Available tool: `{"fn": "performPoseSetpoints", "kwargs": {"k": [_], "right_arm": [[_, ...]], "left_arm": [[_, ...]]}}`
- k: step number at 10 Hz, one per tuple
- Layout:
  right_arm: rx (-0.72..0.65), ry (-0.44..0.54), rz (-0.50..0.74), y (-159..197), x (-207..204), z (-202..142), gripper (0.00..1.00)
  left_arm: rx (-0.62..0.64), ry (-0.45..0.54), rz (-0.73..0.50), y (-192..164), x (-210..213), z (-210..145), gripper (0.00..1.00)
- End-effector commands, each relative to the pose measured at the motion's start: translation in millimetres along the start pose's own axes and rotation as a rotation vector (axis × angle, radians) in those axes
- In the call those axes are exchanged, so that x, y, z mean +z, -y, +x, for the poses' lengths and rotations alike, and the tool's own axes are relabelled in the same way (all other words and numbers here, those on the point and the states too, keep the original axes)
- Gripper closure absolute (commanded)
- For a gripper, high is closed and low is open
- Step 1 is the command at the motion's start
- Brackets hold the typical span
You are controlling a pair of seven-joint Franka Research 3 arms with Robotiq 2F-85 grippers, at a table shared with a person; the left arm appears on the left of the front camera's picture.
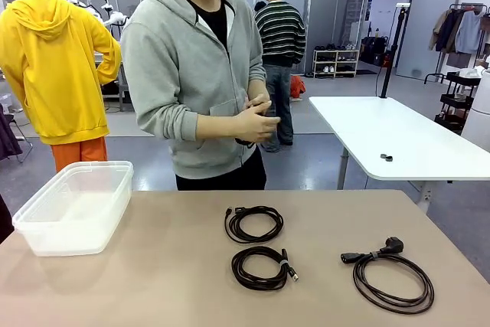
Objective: Organize and store the cables.
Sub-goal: Place the Power Cable into the Organizing box.
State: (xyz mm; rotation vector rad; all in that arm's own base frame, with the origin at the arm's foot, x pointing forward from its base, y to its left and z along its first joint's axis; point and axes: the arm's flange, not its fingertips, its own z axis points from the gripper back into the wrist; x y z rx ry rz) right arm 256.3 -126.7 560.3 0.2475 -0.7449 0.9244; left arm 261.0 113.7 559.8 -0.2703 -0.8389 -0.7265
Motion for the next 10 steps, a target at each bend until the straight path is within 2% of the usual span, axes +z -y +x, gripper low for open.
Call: {"fn": "performPoseSetpoints", "kwargs": {"k": [1, 2, 5, 8, 10], "right_arm": [[0.267, -0.258, 0.037, -1.8, -36.3, 35.6, 0.0], [0.331, -0.336, 0.052, 6.5, -60.2, 50.6, 0.0], [0.395, -0.485, 0.17, 30.5, -145.9, 74.2, 0.0], [0.474, -0.58, 0.243, 49.0, -236.0, 71.2, 0.0], [0.53, -0.569, 0.282, 49.3, -280.3, 61.2, 0.0]], "left_arm": [[-0.013, -0.001, -0.009, -1.7, -1.1, -0.3, 0.0], [-0.013, -0.001, -0.009, -1.7, -1.1, -0.3, 0.0], [-0.013, -0.001, -0.009, -1.7, -1.1, -0.3, 0.0], [-0.013, -0.001, -0.009, -1.7, -1.1, -0.3, 0.0], [-0.013, -0.001, -0.009, -1.7, -1.1, -0.3, 0.0]]}}
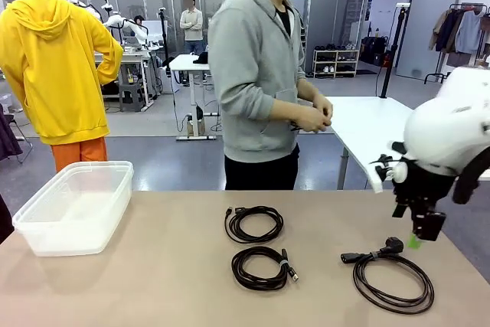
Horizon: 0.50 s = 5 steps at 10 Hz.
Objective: Organize and store the cables.
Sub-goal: Place the Power Cable into the Organizing box.
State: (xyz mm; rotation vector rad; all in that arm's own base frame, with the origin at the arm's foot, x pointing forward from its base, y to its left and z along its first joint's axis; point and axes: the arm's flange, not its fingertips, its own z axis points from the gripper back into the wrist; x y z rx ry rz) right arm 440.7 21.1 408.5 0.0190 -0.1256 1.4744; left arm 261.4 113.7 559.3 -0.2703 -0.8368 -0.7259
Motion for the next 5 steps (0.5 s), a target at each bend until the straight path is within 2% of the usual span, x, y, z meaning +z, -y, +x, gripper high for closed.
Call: {"fn": "performPoseSetpoints", "kwargs": {"k": [1, 2, 5], "right_arm": [[0.057, -0.017, -0.028, 24.0, -34.2, 8.7, 0.0], [0.059, 0.009, -0.016, 27.1, -46.0, 12.9, 0.0], [0.072, -0.006, -0.012, 35.7, -69.8, 20.4, 0.0]], "left_arm": [[-0.014, 0.001, -0.009, -1.5, -0.5, 0.0, 0.0], [-0.014, 0.001, -0.009, -1.5, -0.5, 0.0, 0.0], [-0.014, 0.001, -0.009, -1.5, -0.5, 0.0, 0.0]]}}
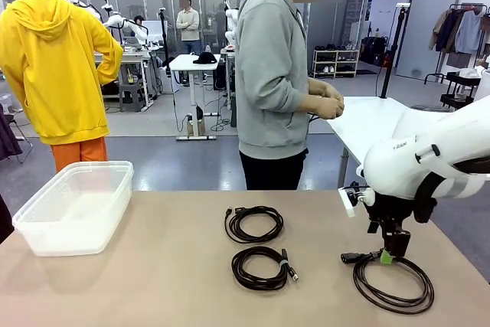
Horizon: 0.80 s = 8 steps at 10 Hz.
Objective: Organize and store the cables.
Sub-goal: Place the Power Cable into the Organizing box.
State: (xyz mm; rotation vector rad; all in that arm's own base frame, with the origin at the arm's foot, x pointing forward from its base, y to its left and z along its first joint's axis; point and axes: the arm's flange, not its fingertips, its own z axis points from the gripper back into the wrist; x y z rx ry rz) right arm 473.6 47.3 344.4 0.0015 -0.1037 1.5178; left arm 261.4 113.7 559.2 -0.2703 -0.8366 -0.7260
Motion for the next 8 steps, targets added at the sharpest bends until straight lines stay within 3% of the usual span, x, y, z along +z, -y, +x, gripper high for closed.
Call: {"fn": "performPoseSetpoints", "kwargs": {"k": [1, 8], "right_arm": [[0.033, 0.026, -0.005, 9.6, -7.5, -1.4, 0.0], [0.014, -0.012, 0.015, 16.9, -43.3, -5.6, 0.0]], "left_arm": [[-0.014, 0.001, -0.009, -1.5, -0.4, 0.0, 0.0], [-0.014, 0.001, -0.009, -1.5, -0.4, 0.0, 0.0]]}}
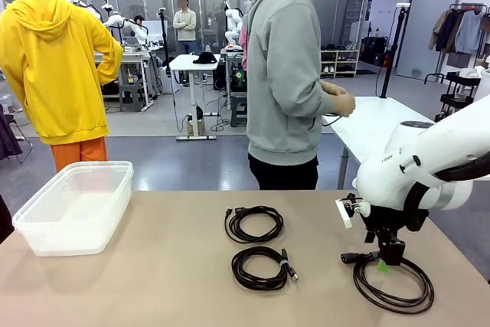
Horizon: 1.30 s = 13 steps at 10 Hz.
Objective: Organize and store the cables.
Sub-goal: Place the Power Cable into the Organizing box.
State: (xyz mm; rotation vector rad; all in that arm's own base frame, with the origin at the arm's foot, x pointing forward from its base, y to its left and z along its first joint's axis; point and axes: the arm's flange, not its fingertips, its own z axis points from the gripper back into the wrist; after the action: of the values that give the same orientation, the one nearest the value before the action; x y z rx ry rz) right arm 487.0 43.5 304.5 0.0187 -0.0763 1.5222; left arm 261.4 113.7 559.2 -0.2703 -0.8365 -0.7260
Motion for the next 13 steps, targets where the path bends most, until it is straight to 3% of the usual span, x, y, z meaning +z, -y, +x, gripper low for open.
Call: {"fn": "performPoseSetpoints", "kwargs": {"k": [1, 2, 3, 4, 7, 9, 11, 13], "right_arm": [[0.017, -0.008, -0.02, 6.5, -2.7, -0.7, 0.26], [0.027, -0.015, -0.023, 6.2, -1.9, -0.2, 0.6], [0.028, -0.022, -0.023, 6.5, -2.5, 0.2, 0.86], [0.027, -0.026, -0.019, 7.0, -3.6, -0.2, 1.0], [0.021, -0.035, -0.019, 7.8, -1.4, -2.1, 0.96], [0.028, -0.044, -0.023, 8.8, 8.4, -0.9, 1.0], [0.021, -0.03, -0.047, 5.2, 46.5, 5.1, 1.0], [-0.012, -0.033, -0.075, -8.8, 115.4, 11.3, 1.0]], "left_arm": [[-0.014, 0.001, -0.009, -1.5, -0.4, 0.0, 0.0], [-0.014, 0.001, -0.009, -1.5, -0.4, 0.0, 0.0], [-0.014, 0.001, -0.009, -1.5, -0.4, 0.0, 0.0], [-0.014, 0.001, -0.009, -1.5, -0.4, 0.0, 0.0], [-0.014, 0.001, -0.009, -1.5, -0.4, 0.0, 0.0], [-0.014, 0.001, -0.009, -1.5, -0.4, 0.0, 0.0], [-0.014, 0.001, -0.009, -1.5, -0.4, 0.0, 0.0], [-0.014, 0.001, -0.009, -1.5, -0.4, 0.0, 0.0]]}}
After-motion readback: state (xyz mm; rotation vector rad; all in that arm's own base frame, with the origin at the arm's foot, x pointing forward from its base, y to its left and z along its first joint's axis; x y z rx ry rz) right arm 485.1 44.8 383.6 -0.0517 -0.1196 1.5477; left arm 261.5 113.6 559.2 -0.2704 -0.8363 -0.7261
